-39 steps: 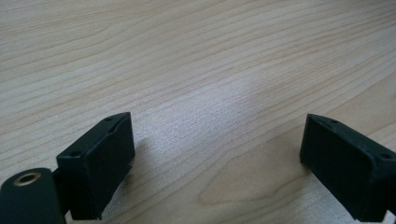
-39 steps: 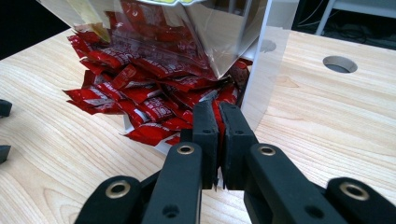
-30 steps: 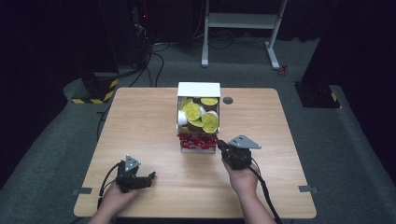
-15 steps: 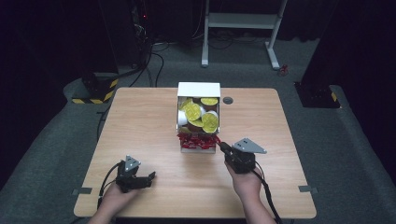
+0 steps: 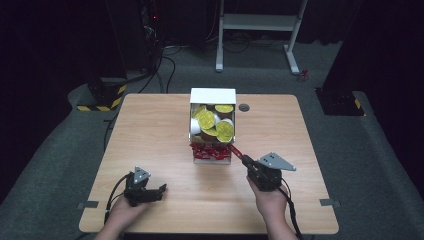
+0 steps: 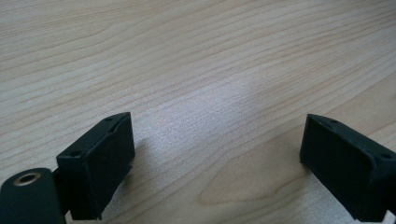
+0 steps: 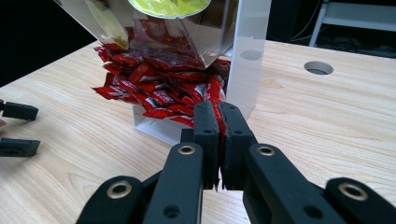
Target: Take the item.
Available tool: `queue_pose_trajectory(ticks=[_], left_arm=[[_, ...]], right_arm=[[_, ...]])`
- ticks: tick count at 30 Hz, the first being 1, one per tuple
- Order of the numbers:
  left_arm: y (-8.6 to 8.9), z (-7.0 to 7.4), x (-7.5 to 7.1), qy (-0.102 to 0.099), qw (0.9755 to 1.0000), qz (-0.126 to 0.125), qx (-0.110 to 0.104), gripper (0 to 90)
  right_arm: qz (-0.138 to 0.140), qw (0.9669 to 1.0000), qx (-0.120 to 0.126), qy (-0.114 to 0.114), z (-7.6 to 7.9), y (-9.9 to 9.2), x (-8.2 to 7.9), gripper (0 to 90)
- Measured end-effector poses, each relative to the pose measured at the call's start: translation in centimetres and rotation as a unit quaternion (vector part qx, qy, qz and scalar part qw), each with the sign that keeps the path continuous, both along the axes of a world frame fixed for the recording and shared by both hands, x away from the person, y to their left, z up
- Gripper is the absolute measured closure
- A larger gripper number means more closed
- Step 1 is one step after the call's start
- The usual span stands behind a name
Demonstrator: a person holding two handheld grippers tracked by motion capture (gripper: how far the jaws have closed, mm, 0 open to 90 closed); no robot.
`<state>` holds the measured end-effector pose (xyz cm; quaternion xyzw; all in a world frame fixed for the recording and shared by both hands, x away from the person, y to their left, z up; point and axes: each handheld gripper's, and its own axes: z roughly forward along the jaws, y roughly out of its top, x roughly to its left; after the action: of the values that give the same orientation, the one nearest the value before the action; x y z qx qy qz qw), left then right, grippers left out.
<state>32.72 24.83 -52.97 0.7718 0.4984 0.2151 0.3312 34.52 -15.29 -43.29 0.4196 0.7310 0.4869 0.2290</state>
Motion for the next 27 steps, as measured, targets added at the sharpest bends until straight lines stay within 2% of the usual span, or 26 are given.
queue_pose_trajectory(ticks=[20, 27], left_arm=[[0.0, 0.0, 0.0, 0.000, 1.0000, 0.001, -0.001, 10.4], [0.0, 0.0, 0.0, 0.000, 1.0000, 0.000, 0.000, 10.4]], right_arm=[[-0.008, 0.9997, 0.018, -0.017, 0.9, -2.0, -1.9, 87.6], [-0.017, 0.9995, 0.017, -0.019, 1.0, -2.8, -2.3, 87.6]])
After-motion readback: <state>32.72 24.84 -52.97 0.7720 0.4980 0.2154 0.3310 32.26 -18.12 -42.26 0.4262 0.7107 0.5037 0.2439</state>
